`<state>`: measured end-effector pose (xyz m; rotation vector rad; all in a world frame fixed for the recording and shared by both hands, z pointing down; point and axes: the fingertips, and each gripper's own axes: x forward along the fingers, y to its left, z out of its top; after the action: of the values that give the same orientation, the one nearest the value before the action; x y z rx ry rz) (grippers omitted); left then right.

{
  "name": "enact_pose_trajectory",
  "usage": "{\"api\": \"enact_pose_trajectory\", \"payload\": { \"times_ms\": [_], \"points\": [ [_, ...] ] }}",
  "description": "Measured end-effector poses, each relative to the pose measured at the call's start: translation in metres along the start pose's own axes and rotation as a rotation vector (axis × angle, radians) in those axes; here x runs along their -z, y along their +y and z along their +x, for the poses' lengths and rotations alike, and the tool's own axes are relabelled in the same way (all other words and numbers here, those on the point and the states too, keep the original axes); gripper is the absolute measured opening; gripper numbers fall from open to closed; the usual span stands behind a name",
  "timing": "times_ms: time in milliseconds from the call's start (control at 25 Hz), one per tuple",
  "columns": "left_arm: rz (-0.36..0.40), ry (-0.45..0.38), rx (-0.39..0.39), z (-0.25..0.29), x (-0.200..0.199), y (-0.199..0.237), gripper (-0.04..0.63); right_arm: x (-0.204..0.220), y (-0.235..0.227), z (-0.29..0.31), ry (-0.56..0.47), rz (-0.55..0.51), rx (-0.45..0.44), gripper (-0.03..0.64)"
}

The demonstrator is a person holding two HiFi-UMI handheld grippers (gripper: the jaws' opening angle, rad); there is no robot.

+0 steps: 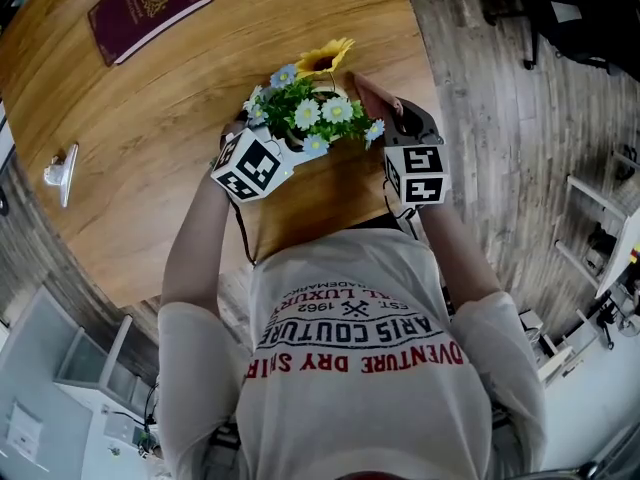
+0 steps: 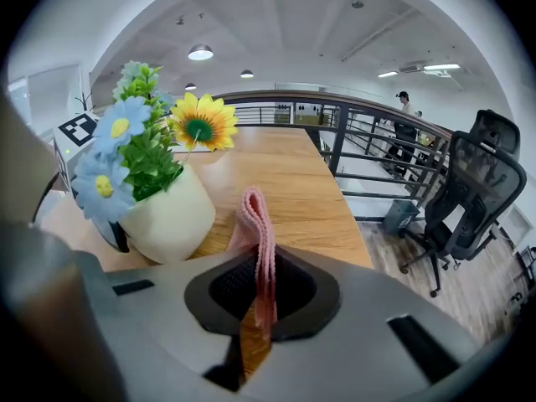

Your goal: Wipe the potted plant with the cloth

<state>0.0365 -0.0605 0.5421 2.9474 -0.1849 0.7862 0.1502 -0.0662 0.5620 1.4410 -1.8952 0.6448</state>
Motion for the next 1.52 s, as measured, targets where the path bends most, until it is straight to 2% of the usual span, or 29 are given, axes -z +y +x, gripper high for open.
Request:
{"api": "enact_pose_trajectory", "payload": {
  "times_ms": [160,320,480,640,800,920,1040,1240,1360,1520],
  "points": [
    [-0.076,-0.029,-0.043,-0.003,-0.007,0.003,0.555,-0.003,0.000,-0.002,-0.001,0.006,-0.004,0.037],
    [-0.063,-0.024,-0.107,-0.016,-0.023,0.006,0.555,-0.011,0.001,-0.010,-0.016,0.005,-0.013,0.037],
    [-0.100,-0.064,-0.182,-0.033,-0.050,0.014,0.555,-0.025,0.006,-0.018,-0.048,0.004,-0.039,0.037],
    [-0.139,-0.104,-0.220,-0.057,-0.080,0.017,0.555,-0.047,0.025,-0.030,-0.115,-0.025,-0.100,0.037],
    [-0.150,-0.108,-0.238,-0.079,-0.102,0.018,0.555,-0.075,0.056,-0.050,-0.239,-0.087,-0.220,0.037],
    [-0.162,-0.117,-0.230,-0.097,-0.116,0.016,0.555,-0.096,0.086,-0.068,-0.350,-0.199,-0.327,0.037],
    [-0.144,-0.108,-0.219,-0.113,-0.124,0.014,0.555,-0.113,0.115,-0.086,-0.441,-0.331,-0.393,0.035],
    [-0.127,-0.116,-0.169,-0.131,-0.142,0.009,0.555,-0.128,0.135,-0.103,-0.543,-0.440,-0.474,0.036],
    [-0.132,-0.149,-0.122,-0.138,-0.158,0.007,0.555,-0.142,0.146,-0.115,-0.631,-0.466,-0.514,0.037],
    [-0.114,-0.173,-0.091,-0.142,-0.173,0.006,0.555,-0.158,0.161,-0.129,-0.715,-0.406,-0.603,0.036]
  ]
}}
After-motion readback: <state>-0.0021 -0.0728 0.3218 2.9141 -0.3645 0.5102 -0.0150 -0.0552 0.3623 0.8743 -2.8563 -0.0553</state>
